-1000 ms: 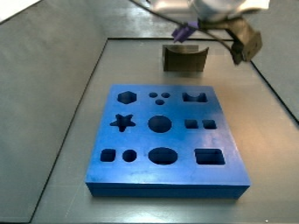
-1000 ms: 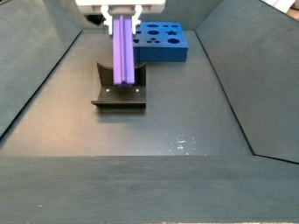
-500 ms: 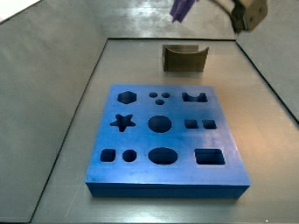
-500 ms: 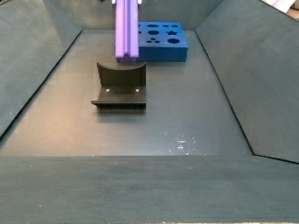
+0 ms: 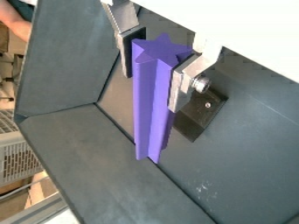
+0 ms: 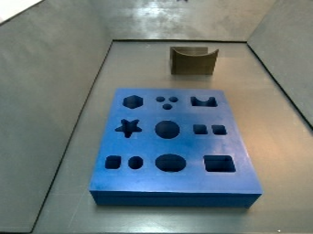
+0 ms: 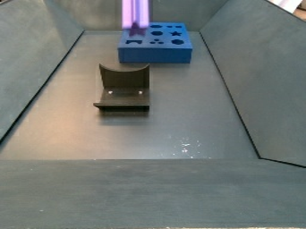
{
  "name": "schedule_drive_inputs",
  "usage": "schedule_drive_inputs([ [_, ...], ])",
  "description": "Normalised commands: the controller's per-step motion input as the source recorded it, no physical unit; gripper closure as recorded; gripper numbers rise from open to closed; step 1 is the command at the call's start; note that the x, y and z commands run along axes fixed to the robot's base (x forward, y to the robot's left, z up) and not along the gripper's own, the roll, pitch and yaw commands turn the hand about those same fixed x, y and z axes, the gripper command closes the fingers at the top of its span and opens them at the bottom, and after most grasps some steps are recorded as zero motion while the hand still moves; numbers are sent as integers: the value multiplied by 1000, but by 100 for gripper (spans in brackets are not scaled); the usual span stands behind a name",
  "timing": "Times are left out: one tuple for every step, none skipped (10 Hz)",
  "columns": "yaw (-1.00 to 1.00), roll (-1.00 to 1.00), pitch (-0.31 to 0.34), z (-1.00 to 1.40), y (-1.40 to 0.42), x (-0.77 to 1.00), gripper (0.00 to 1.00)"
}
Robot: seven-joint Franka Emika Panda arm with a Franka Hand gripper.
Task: Pick up the star object. Move up. Place the star object on the fixture. Regrasp the star object. Move to above the board. Insert the star object.
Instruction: Move to above the board.
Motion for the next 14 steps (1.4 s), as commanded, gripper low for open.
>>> schedule_drive_inputs([
  [-7,-93,28,996,43,-166,100],
  [-3,-83,30,761,28,-118,100],
  [-1,-77,35,584,21,-85,100],
  [1,-69,41,405,14,-60,100],
  [5,-66,56,227,9,-41,100],
  [-54,-1000,41,-10,-1000,-432,100],
  [-51,-1000,29,-4,-1000,-432,100],
  [-46,-1000,24,0,-1000,-457,100],
  [-49,-1000,21,-12,-1000,-474,100],
  [-49,-1000,17,-4,-1000,-495,100],
  [-49,-1000,15,-1,-1000,-514,100],
  [-48,-1000,8,4,-906,-522,100],
  [-48,-1000,2,7,-690,-427,100],
  [-43,-1000,-7,1,-309,-259,100],
])
